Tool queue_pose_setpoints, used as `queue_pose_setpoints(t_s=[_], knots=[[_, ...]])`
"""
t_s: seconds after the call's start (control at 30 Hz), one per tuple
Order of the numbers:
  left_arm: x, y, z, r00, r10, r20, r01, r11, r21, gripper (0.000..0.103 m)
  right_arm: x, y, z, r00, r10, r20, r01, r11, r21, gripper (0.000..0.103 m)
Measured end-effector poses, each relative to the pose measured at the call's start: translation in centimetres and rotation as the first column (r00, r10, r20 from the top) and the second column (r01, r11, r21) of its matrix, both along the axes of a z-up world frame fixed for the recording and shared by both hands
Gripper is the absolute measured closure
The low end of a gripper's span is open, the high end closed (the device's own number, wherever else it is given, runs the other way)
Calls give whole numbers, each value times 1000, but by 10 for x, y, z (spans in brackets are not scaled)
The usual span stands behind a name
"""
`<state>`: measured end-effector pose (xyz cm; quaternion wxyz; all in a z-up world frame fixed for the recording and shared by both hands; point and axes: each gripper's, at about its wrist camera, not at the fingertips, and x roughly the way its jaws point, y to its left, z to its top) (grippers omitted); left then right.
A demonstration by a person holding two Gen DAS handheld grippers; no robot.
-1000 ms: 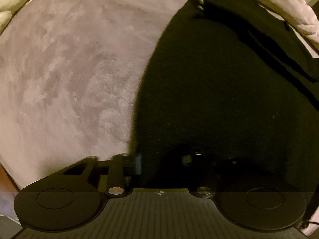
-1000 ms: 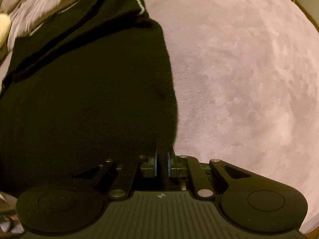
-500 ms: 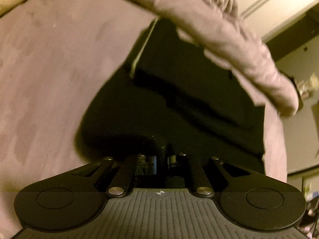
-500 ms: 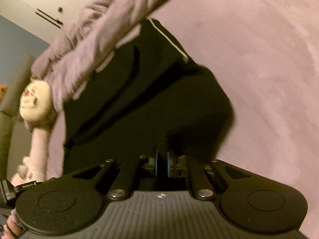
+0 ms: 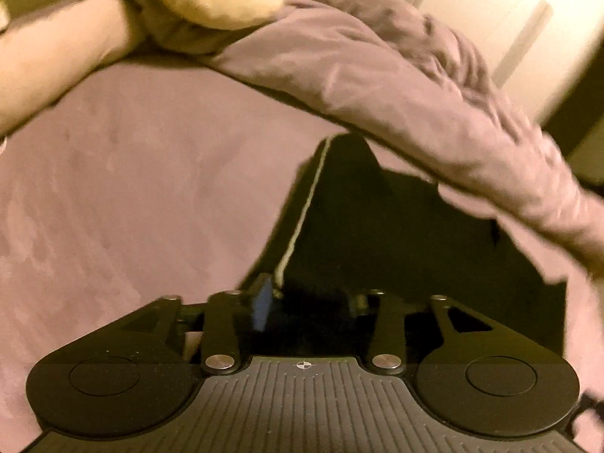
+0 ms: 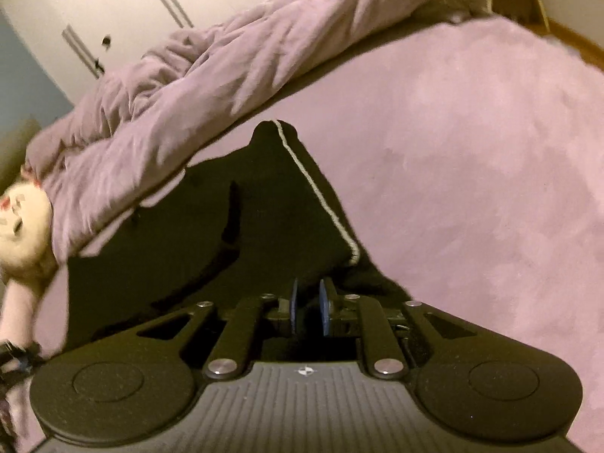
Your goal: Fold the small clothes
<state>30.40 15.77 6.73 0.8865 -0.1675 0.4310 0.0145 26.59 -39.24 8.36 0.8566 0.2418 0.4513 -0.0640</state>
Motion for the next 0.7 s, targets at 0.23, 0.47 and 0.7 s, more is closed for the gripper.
queue_pose_setpoints(t_s=[0.23, 0.47, 0.7], knots=[[-23, 10, -20, 995, -21, -102, 25, 999, 36, 49, -42, -6, 2, 991, 76, -107, -92, 982, -162, 87], [-21, -7, -17, 990, -113, -78, 120, 988, 93, 44, -67, -10, 3, 961, 139, -238, -204, 940, -273, 80], [-11, -46, -19, 968, -244, -55, 250, 957, 150, 41, -85, -10, 0, 952, 151, -268, -236, 917, -322, 79]])
